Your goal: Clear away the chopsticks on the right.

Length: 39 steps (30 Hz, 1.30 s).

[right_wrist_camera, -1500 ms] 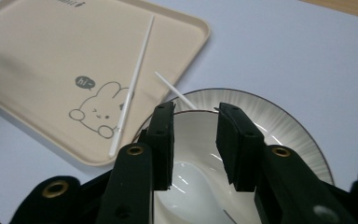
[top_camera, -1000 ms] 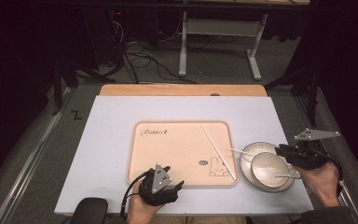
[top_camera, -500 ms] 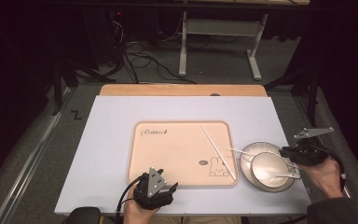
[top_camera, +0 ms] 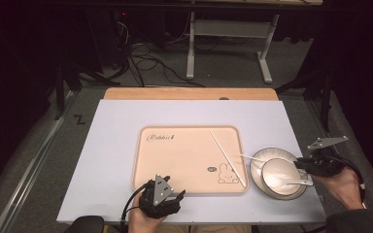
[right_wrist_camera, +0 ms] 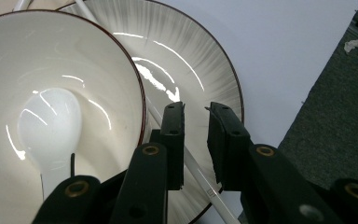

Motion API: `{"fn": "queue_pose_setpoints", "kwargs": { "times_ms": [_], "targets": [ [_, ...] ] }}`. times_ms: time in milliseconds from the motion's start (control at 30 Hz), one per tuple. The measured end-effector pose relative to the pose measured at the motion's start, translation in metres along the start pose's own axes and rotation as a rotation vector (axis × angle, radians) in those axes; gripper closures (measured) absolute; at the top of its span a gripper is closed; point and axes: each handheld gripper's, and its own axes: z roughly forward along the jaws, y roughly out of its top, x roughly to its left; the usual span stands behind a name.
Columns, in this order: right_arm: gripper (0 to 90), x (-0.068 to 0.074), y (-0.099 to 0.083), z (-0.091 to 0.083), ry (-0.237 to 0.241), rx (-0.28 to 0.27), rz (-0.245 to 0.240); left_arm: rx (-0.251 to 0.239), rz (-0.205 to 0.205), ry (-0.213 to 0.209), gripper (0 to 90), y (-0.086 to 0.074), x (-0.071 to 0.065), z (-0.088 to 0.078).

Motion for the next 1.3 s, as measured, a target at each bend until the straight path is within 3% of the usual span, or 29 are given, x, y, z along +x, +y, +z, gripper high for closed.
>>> {"fn": "queue_pose_setpoints", "kwargs": {
  "times_ms": [867,1300],
  "targets": [
    [73.0,0.002,-0.004,0.007,0.027,0.068,-0.057,0.012,0.011,-0.013,34.1,-0.001,-0.002,0.003],
    [71.6,0.001,0.000,0.016,0.037,0.109,-0.061,0.011,0.008,-0.014,34.0,-0.002,-0.003,0.003]
  ]
}}
